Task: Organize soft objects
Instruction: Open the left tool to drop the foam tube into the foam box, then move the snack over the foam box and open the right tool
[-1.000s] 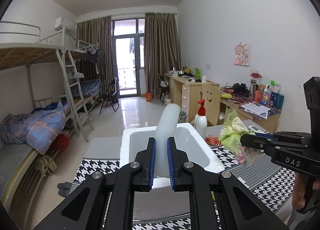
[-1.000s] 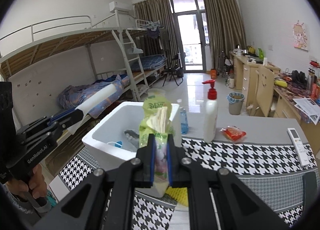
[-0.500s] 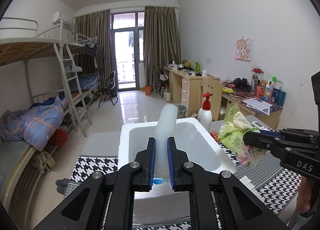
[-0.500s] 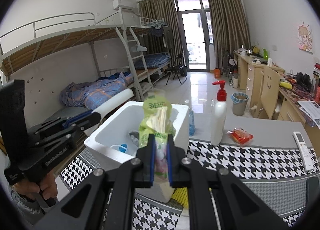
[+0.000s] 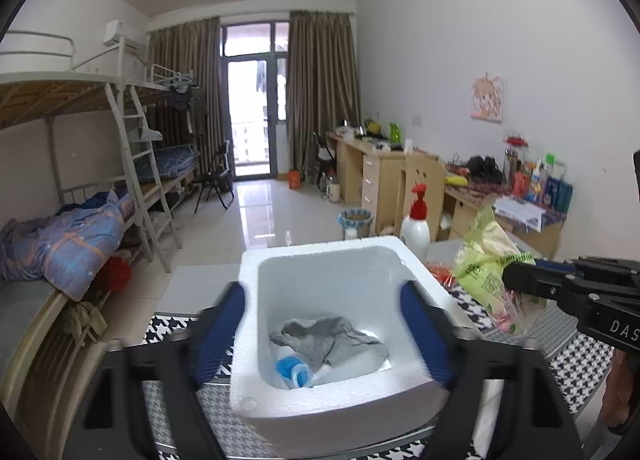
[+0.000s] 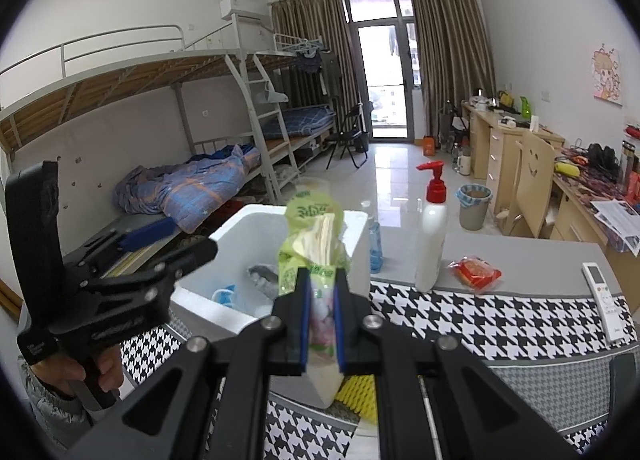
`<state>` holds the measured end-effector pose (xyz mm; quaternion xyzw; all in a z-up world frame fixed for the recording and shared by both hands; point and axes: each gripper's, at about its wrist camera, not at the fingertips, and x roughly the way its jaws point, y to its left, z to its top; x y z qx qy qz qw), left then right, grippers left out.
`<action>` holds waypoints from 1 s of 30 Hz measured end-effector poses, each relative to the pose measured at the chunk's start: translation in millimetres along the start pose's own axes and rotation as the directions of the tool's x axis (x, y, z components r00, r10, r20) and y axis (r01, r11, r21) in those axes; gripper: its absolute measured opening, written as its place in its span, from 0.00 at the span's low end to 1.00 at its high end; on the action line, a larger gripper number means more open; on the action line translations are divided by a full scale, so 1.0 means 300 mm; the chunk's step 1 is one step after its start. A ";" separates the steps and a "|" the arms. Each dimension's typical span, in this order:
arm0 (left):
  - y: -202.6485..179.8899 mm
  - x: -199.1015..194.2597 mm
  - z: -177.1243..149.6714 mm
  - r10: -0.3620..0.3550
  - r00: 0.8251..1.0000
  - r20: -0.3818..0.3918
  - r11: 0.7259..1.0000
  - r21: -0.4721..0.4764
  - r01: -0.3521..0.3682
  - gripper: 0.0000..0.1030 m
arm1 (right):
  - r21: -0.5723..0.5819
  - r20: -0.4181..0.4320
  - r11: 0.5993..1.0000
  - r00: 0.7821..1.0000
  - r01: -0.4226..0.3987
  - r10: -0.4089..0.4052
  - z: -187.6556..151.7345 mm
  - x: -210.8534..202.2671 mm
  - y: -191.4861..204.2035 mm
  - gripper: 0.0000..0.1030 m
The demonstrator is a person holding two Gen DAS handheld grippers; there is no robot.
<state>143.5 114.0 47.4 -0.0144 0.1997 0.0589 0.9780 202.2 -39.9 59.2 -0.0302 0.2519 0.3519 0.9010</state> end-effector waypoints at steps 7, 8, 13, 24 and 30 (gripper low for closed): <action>0.009 -0.036 0.002 0.019 1.000 0.025 1.000 0.008 -0.019 0.99 | -0.006 0.005 1.000 1.000 -0.003 0.003 0.006 0.000 0.011 0.13; 0.011 -0.038 0.003 0.021 0.999 0.024 1.000 0.011 -0.021 0.99 | -0.008 0.006 1.000 1.000 -0.004 0.004 0.008 -0.001 0.013 0.13; 0.031 -0.063 0.003 0.047 0.998 0.029 0.999 0.005 -0.047 0.99 | -0.024 0.003 1.000 1.000 -0.007 0.007 0.021 0.016 0.033 0.13; 0.118 -0.108 -0.022 0.140 0.990 0.023 0.990 -0.030 -0.139 0.99 | -0.054 -0.022 0.998 0.999 -0.029 0.028 0.044 0.073 0.087 0.13; 0.163 -0.136 -0.044 0.166 0.986 0.025 0.985 -0.050 -0.165 0.99 | -0.070 -0.041 0.997 0.999 -0.036 0.033 0.056 0.113 0.116 0.13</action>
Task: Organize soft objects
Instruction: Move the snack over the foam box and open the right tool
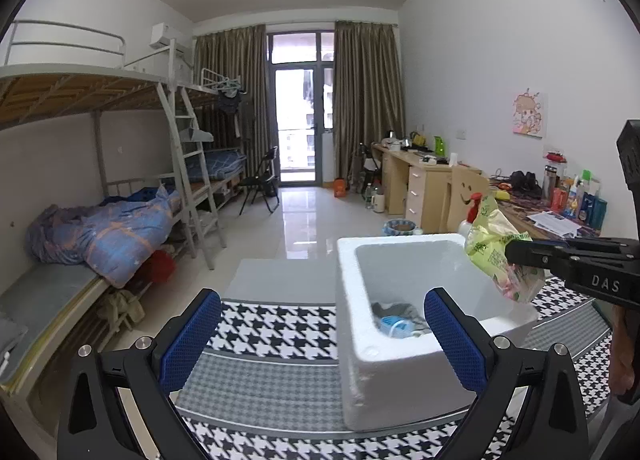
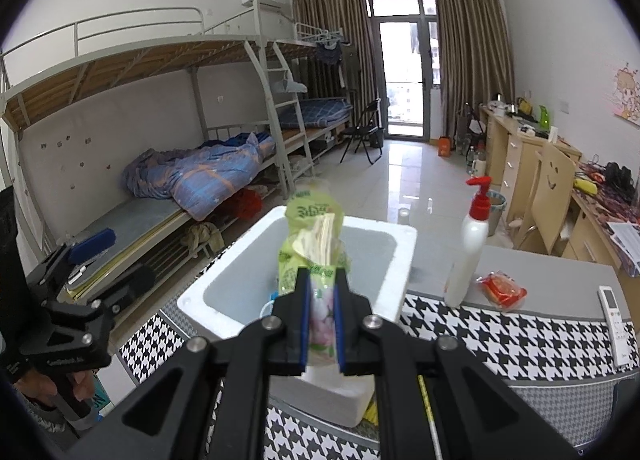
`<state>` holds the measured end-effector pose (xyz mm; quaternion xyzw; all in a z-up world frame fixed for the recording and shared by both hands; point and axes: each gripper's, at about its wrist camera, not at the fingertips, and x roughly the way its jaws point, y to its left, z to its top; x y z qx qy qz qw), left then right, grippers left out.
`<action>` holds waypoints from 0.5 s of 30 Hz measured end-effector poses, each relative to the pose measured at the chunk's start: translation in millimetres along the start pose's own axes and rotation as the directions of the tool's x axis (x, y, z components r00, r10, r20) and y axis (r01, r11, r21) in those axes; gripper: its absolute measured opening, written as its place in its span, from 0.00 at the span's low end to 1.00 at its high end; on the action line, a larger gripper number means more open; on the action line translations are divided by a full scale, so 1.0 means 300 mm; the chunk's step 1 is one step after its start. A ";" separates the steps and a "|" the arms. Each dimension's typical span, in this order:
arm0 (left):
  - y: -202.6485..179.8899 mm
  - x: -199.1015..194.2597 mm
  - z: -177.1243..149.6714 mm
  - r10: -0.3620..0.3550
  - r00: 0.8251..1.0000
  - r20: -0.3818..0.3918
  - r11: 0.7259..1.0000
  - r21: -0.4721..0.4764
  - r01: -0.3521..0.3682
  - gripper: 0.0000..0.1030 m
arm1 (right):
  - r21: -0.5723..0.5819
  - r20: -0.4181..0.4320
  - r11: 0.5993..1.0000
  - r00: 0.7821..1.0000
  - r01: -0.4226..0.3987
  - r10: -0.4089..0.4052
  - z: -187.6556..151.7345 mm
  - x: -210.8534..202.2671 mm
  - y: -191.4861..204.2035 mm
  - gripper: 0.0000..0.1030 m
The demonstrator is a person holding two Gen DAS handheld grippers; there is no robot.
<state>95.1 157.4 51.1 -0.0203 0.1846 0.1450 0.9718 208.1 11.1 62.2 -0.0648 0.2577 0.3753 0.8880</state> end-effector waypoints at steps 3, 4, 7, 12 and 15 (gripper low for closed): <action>0.020 -0.004 -0.005 0.026 1.000 -0.007 1.000 -0.003 -0.026 0.99 | -0.007 -0.010 1.000 1.000 -0.012 0.012 0.003 0.020 0.017 0.13; 0.028 -0.007 -0.011 0.032 0.999 -0.009 0.999 -0.003 -0.032 0.99 | -0.009 -0.013 1.000 1.000 -0.013 0.013 0.004 0.024 0.020 0.13; 0.044 -0.011 -0.027 0.048 0.999 -0.014 0.999 0.004 -0.048 0.99 | -0.015 -0.019 1.000 1.000 -0.017 0.017 0.012 0.038 0.033 0.13; 0.069 -0.020 -0.056 0.065 0.998 -0.026 0.998 -0.005 -0.065 0.99 | -0.022 -0.028 1.000 1.000 -0.005 0.004 0.017 0.061 0.045 0.13; 0.077 -0.026 -0.065 0.067 0.997 -0.028 0.998 -0.009 -0.067 0.99 | -0.029 -0.038 0.999 0.999 0.016 -0.017 0.018 0.081 0.050 0.13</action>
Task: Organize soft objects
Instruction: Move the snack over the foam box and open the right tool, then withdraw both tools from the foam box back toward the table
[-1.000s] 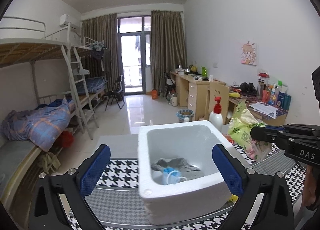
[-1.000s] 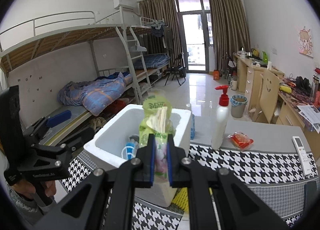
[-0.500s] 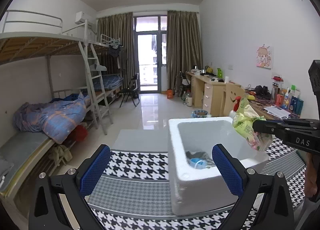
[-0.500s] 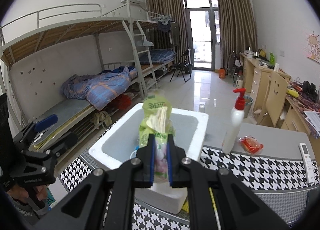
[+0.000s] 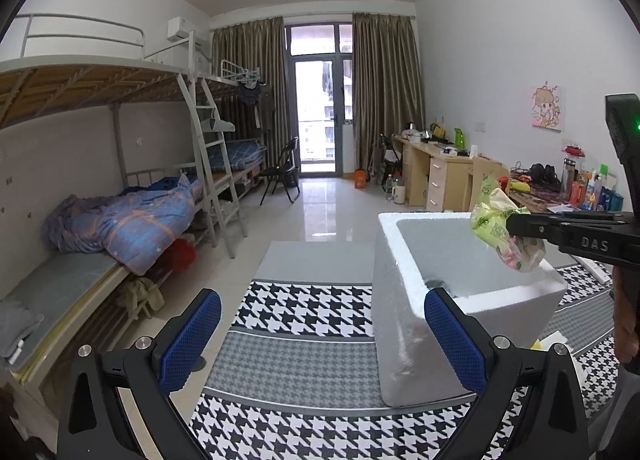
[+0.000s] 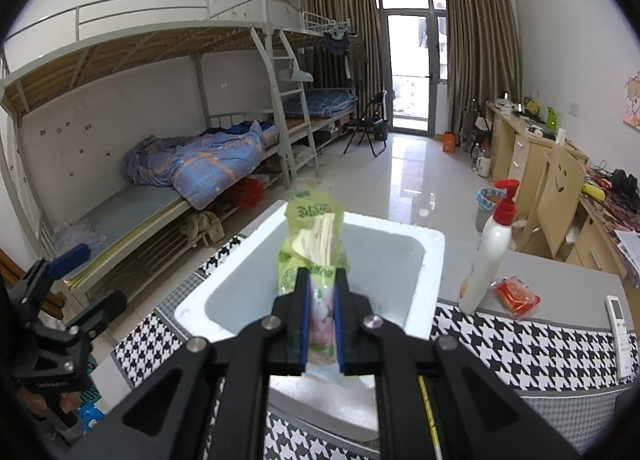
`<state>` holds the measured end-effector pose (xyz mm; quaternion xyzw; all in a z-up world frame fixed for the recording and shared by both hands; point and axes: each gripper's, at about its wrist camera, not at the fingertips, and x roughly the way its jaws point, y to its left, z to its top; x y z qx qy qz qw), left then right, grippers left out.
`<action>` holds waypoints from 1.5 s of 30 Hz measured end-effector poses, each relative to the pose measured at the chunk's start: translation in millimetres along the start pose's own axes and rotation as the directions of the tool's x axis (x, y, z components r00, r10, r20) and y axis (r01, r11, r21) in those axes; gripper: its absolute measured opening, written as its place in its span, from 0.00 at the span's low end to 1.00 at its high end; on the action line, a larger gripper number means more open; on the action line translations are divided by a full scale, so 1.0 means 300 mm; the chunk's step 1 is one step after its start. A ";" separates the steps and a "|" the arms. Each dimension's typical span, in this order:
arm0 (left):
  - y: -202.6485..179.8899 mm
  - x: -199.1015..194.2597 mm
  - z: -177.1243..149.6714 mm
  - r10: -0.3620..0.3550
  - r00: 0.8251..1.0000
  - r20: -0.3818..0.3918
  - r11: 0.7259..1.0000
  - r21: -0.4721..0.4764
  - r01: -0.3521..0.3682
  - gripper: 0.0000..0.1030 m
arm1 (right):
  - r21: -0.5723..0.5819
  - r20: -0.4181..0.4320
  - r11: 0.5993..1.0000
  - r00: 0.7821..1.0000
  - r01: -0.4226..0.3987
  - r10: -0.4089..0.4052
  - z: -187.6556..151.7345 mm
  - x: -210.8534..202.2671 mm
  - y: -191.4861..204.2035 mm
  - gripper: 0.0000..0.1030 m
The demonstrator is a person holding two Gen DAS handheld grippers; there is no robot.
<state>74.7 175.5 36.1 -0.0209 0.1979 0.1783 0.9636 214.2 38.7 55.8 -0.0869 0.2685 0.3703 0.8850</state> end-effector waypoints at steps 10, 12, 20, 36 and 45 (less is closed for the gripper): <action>0.017 -0.016 -0.026 -0.003 1.000 -0.005 1.000 -0.016 0.003 0.99 | -0.010 -0.029 1.000 1.000 0.011 -0.011 0.016 0.046 0.024 0.13; 0.019 -0.018 -0.032 -0.001 1.000 -0.006 1.000 -0.014 0.001 0.99 | -0.008 -0.034 1.000 0.999 0.010 -0.011 0.016 0.050 0.025 0.13; 0.011 -0.020 -0.030 0.004 1.000 -0.011 1.000 -0.018 -0.004 0.99 | -0.004 -0.071 1.000 0.997 -0.005 0.004 0.014 0.085 0.038 0.46; -0.005 -0.028 -0.025 0.000 1.000 -0.002 1.000 -0.009 0.000 0.99 | -0.014 -0.012 1.000 1.000 0.006 -0.006 -0.009 0.017 0.038 0.81; -0.045 -0.054 -0.015 -0.021 1.000 0.011 1.000 0.001 0.021 0.99 | -0.005 0.020 1.000 1.000 0.005 -0.005 -0.035 -0.050 0.010 0.81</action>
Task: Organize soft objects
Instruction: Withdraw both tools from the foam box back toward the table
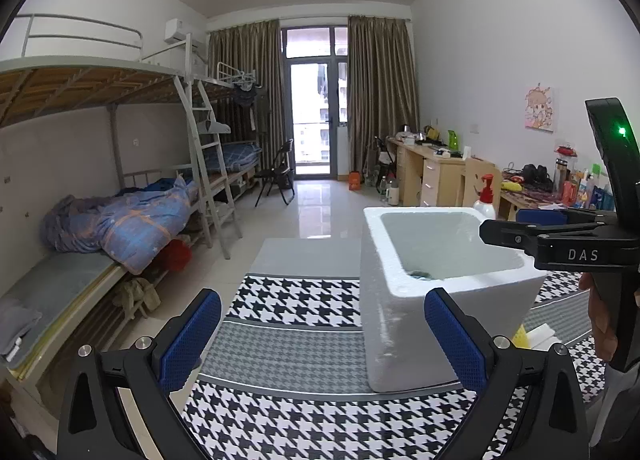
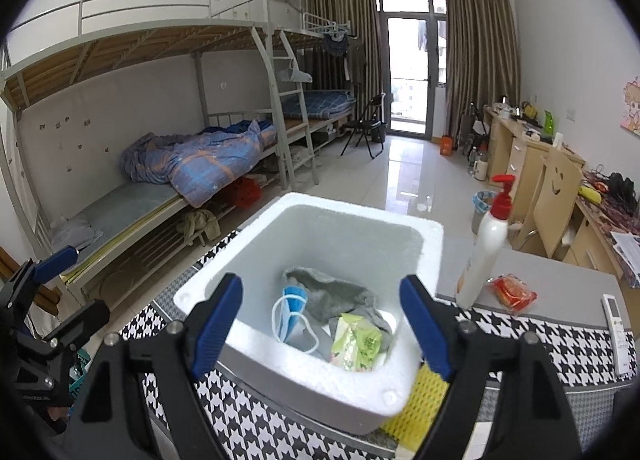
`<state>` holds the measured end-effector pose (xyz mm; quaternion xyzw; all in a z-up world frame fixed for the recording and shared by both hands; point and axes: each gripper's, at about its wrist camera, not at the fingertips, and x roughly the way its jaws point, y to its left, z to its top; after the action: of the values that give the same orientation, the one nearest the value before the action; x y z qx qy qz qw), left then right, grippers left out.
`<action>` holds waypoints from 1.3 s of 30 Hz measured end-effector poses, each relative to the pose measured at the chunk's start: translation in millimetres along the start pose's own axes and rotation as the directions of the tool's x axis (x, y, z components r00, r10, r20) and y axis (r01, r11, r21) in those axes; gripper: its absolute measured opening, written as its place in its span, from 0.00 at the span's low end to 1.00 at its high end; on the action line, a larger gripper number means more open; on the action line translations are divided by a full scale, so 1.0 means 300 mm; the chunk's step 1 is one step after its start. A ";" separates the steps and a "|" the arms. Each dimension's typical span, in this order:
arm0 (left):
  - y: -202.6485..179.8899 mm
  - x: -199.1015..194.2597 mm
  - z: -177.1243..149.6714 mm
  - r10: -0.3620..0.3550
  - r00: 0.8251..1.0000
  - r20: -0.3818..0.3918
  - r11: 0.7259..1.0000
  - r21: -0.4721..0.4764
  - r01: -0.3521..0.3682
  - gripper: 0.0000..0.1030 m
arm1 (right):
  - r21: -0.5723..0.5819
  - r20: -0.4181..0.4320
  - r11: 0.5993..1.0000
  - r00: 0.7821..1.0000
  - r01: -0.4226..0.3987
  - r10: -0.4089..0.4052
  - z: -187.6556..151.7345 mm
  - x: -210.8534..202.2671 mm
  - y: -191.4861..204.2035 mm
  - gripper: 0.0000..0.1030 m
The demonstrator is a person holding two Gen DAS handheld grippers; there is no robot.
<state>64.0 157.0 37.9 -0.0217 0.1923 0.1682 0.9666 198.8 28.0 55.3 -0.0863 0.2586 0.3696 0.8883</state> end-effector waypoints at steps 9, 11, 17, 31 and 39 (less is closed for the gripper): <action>-0.070 -0.018 0.010 -0.034 0.999 0.012 0.999 0.032 0.033 0.99 | 0.009 0.012 0.999 0.999 0.033 -0.033 -0.016 -0.050 -0.039 0.82; -0.090 -0.025 0.014 -0.044 0.999 0.018 0.998 0.039 0.044 0.99 | 0.014 0.018 0.999 0.999 0.043 -0.043 -0.021 -0.067 -0.049 0.82; -0.140 -0.029 0.012 -0.079 0.997 0.016 0.995 0.060 0.078 0.99 | 0.025 0.033 0.997 0.997 0.071 -0.072 -0.042 -0.119 -0.092 0.82; -0.257 -0.064 0.012 -0.178 0.984 0.023 0.979 0.101 0.175 0.99 | 0.059 0.060 0.991 0.990 0.124 -0.127 -0.094 -0.223 -0.149 0.82; -0.338 -0.083 0.015 -0.229 0.973 0.021 0.966 0.131 0.225 0.99 | 0.097 0.081 0.982 0.983 0.160 -0.168 -0.134 -0.299 -0.208 0.82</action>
<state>77.9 54.0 49.1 0.0215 0.1813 0.0441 0.9822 173.5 -85.2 65.7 -0.0507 0.2273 0.2868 0.9293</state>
